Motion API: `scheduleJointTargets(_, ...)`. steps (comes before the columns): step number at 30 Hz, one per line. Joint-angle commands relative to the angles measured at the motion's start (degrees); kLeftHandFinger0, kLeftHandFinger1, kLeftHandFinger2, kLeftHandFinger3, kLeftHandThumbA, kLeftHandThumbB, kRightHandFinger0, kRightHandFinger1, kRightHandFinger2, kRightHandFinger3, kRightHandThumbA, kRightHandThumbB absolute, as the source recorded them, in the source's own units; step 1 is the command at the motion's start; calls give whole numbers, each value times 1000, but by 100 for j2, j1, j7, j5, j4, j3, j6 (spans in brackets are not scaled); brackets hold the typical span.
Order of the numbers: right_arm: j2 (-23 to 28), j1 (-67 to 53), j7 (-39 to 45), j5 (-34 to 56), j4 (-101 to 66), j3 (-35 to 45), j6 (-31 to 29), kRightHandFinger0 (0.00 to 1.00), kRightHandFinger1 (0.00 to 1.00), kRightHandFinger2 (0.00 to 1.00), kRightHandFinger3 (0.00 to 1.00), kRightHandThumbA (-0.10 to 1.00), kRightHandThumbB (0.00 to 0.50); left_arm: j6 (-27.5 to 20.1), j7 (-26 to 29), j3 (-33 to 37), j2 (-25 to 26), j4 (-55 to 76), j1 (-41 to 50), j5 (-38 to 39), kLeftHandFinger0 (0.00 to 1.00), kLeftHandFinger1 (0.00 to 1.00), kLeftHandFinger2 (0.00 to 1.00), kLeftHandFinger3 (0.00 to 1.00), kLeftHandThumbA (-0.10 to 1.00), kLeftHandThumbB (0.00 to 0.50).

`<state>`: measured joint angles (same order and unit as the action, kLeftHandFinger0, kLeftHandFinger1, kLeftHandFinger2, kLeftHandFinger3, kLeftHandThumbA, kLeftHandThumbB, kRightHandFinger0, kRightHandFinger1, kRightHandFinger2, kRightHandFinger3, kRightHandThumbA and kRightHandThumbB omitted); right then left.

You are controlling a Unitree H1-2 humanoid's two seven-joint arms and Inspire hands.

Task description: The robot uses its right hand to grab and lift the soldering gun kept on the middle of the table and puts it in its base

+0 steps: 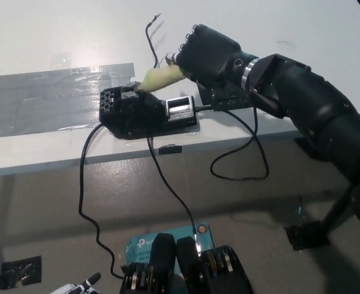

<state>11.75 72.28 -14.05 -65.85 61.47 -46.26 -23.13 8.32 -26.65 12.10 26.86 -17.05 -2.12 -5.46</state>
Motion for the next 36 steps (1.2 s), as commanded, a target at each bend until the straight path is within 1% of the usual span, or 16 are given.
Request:
scheduleJointTargets(1, -348, 6, 1915, 420, -752, 210, 933, 1000, 1000, 1000, 1000, 427, 437, -17, -63, -14, 59, -2, 2, 21, 103, 296, 424, 640, 1000, 500)
scheduleJointTargets(2, -338, -22, 2125, 482, -860, 269, 1020, 1000, 1000, 1000, 1000, 428, 491, 14, -55, -19, 62, 20, -2, 14, 101, 294, 419, 632, 1000, 500)
scheduleJointTargets(3, -320, -48, 2289, 439, -967, 274, 1144, 1000, 1000, 1000, 1000, 460, 500, 22, -61, -33, 58, 17, -4, 38, 102, 295, 417, 626, 1000, 500)
scheduleJointTargets(5, -306, -76, 2392, 399, -1058, 289, 1212, 1000, 1000, 1000, 1000, 464, 500, 21, -65, -38, 55, 11, -5, 48, 102, 295, 417, 625, 1000, 500)
scheduleJointTargets(6, -344, -67, 2581, 333, -1059, 281, 1379, 1000, 1000, 1000, 1000, 542, 500, 49, -43, -38, 85, 48, 12, 12, 105, 304, 421, 632, 1000, 500)
scheduleJointTargets(8, -345, -90, 2785, 276, -1112, 285, 1524, 1000, 1000, 1000, 1000, 586, 500, 40, -51, -39, 80, 12, -9, 20, 106, 303, 430, 631, 1000, 500)
scheduleJointTargets(14, -377, -148, 3169, 338, -1266, 405, 1737, 1000, 1000, 1000, 1000, 600, 500, 32, -25, -34, 105, 28, 14, -22, 113, 307, 441, 645, 1000, 500)
scheduleJointTargets(17, -412, -133, 3360, 349, -1327, 447, 1835, 1000, 1000, 1000, 1000, 632, 500, 17, -26, -33, 108, 2, 17, -25, 112, 304, 445, 654, 1000, 500)
scheduleJointTargets(19, -424, -175, 3602, 428, -1561, 560, 1984, 1000, 1000, 1000, 1000, 601, 500, -7, -56, -54, 95, -71, 1, 34, 110, 299, 442, 653, 1000, 500)
scheduleJointTargets(22, -423, -186, 3695, 442, -1659, 608, 2052, 1000, 1000, 1000, 1000, 617, 500, -15, -46, -56, 104, -49, 11, 20, 104, 294, 431, 646, 1000, 500)
scheduleJointTargets(23, -415, -166, 3753, 404, -1707, 604, 2111, 1000, 1000, 1000, 1000, 652, 500, 13, -34, -60, 104, -17, 30, 13, 113, 303, 436, 646, 1000, 500)
scheduleJointTargets(29, -423, -185, 4003, 485, -1908, 708, 2326, 1000, 1000, 1000, 1000, 702, 500, 0, -79, -71, 111, 9, 55, 52, 113, 311, 455, 628, 1000, 500)
scheduleJointTargets(30, -440, -185, 4008, 577, -1906, 782, 2330, 1000, 1000, 1000, 1000, 736, 500, -60, -75, -64, 102, -65, 34, 46, 102, 301, 441, 611, 1000, 500)
scheduleJointTargets(31, -466, -181, 4032, 645, -1954, 871, 2398, 1000, 1000, 1000, 1000, 779, 500, -6, -99, -70, 96, -70, 37, 73, 109, 316, 452, 621, 1000, 500)
scheduleJointTargets(32, -481, -225, 3957, 716, -2117, 986, 2434, 1000, 1000, 1000, 1000, 780, 500, -120, -103, -44, 113, -117, 34, 42, 111, 316, 453, 629, 1000, 500)
scheduleJointTargets(36, -588, -324, 3965, 933, -2385, 1254, 2569, 1000, 1000, 1000, 1000, 738, 500, -96, -71, -69, 95, -139, 71, 50, 114, 319, 451, 635, 1000, 500)
